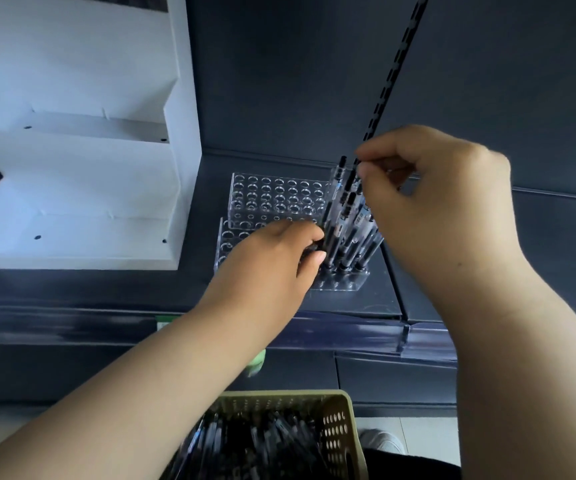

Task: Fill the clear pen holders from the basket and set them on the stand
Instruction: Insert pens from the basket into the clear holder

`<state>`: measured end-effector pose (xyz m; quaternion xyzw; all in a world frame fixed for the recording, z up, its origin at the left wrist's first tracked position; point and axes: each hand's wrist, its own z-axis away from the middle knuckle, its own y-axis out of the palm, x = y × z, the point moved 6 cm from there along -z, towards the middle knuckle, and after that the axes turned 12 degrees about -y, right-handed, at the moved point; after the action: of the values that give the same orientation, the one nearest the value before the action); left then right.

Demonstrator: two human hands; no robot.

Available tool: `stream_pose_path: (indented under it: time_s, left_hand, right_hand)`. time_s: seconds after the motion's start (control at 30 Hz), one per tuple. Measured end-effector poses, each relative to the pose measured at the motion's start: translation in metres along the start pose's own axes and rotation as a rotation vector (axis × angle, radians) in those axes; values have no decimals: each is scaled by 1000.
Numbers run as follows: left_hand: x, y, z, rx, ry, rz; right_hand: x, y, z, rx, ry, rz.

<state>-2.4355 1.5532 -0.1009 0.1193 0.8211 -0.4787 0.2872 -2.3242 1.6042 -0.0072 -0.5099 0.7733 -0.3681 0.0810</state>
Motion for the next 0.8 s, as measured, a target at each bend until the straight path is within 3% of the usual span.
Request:
stream_pose_path:
  time_s: [0.17, 0.33, 0.57, 0.7, 0.8]
  left_hand:
    - [1, -19, 34, -29, 130, -236]
    - [21, -27, 76, 90, 105, -352]
    - [87, 4, 160, 486, -429, -490]
    - [110, 34, 214, 734, -677, -537]
    - [126, 47, 236, 738, -838, -458]
  right_hand:
    - [31, 11, 28, 117, -97, -23]
    - [49, 49, 82, 504, -95, -77]
    - [50, 101, 189, 949, 241, -57]
    - [61, 125, 237, 1010, 379, -158]
    - [65, 139, 268, 1024, 471, -160]
